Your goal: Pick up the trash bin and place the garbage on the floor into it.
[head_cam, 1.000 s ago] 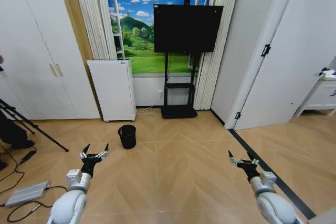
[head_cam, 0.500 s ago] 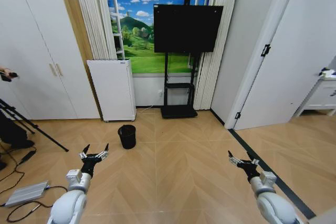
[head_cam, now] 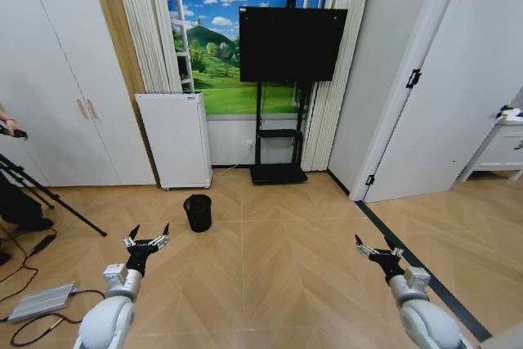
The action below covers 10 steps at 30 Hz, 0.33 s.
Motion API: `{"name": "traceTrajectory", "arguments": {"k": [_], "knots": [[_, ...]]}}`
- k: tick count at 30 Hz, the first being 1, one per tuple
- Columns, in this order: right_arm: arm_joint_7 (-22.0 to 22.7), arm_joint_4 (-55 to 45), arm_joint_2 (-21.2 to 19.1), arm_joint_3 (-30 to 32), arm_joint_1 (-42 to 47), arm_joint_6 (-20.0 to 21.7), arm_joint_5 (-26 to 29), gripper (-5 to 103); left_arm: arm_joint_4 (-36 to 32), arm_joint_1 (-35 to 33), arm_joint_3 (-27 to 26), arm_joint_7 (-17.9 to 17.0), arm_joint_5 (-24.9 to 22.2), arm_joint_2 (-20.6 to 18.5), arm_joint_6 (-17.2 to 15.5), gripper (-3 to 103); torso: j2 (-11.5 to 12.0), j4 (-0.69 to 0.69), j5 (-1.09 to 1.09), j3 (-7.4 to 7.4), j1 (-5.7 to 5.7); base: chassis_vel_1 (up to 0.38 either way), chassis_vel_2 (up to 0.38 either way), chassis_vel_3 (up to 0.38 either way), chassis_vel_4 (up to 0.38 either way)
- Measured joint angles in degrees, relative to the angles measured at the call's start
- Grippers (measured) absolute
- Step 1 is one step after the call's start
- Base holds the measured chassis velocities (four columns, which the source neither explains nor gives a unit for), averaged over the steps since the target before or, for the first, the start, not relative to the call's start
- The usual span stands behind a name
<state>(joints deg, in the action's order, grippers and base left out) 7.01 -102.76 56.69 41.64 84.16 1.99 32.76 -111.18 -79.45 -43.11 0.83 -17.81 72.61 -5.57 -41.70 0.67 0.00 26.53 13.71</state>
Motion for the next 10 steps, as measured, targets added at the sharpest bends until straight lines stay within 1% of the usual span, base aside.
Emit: {"name": "traceTrajectory", "arguments": {"k": [10], "knots": [[0.0,0.0,0.0,0.0,0.0,0.0,0.0,100,0.0,0.0,0.0,0.0,0.0,0.0,0.0,100,0.0,0.00,0.00,0.00,0.00,0.000,0.000,0.000,0.000]]}}
